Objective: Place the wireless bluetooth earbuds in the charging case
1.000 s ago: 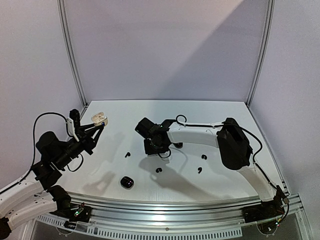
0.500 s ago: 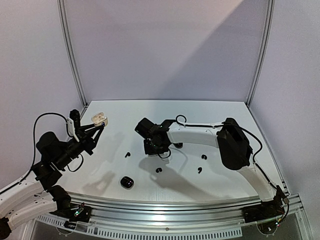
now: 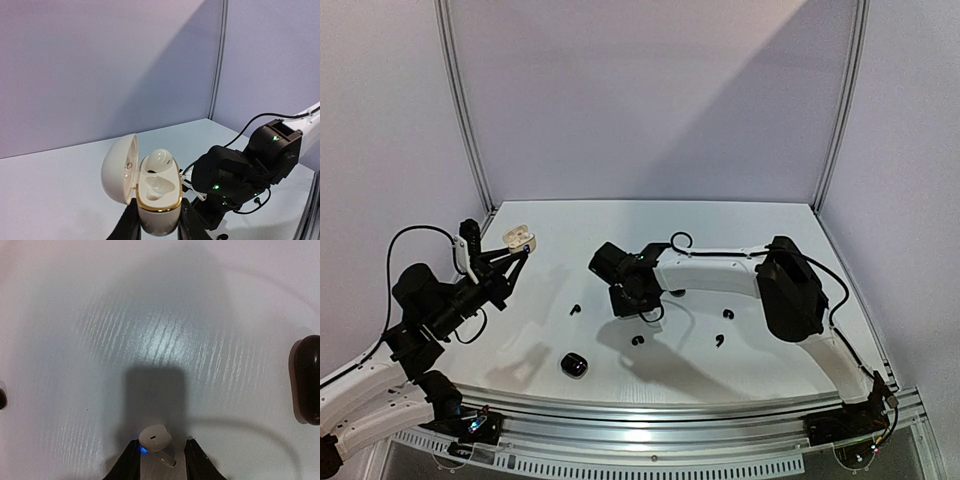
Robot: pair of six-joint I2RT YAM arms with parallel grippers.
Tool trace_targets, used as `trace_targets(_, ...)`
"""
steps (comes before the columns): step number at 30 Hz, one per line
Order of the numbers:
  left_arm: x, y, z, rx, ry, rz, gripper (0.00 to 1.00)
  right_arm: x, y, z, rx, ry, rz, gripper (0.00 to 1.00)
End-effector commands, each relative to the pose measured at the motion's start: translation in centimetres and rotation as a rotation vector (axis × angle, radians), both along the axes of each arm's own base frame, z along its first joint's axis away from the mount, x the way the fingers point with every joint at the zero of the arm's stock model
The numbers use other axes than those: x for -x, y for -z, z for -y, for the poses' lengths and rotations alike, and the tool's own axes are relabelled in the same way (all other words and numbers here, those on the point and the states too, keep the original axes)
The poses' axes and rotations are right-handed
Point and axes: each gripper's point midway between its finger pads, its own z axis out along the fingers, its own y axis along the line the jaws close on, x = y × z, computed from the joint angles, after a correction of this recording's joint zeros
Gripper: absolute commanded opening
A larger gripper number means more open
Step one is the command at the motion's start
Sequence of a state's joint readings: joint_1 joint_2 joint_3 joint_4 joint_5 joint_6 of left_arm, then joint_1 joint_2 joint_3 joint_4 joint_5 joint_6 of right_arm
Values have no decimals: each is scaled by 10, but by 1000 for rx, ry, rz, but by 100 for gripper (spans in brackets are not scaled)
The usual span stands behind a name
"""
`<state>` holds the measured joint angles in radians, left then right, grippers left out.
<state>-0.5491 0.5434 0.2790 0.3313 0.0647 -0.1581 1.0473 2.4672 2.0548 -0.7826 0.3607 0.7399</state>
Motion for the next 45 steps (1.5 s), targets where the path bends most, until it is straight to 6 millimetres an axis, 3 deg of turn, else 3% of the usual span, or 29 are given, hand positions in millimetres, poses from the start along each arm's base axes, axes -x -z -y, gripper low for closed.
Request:
trace_targets(1, -1, 1, -2, -4, -2, 9, 0, 13, 9, 21, 68, -24, -61, 33)
trace_targets(7, -1, 2, -1, -4, -1, 8, 0, 14, 9, 30, 83, -21, -66, 34)
trace_targets(13, -1, 3, -1, -4, 2, 5, 0, 17, -7, -4, -41, -174, -72, 45)
trace_targets(20, 0, 2, -1, -4, 3, 7, 0, -1, -25, 3, -25, -164, -18, 47)
trace_targets(28, 0, 3, -1, -4, 4, 7, 0, -3, -14, -11, -22, -241, -44, 44)
trace_targets(38, 0, 4, -1, -7, 5, 5, 0, -8, 7, -5, 10, -262, -72, 43)
trace_targets(42, 1, 4, 0, -6, 8, 4, 0, -5, 11, -15, -8, -326, -85, 43)
trace_targets(45, 0, 5, 0, -7, 7, 2, 0, -7, 14, -15, 0, -339, -86, 37)
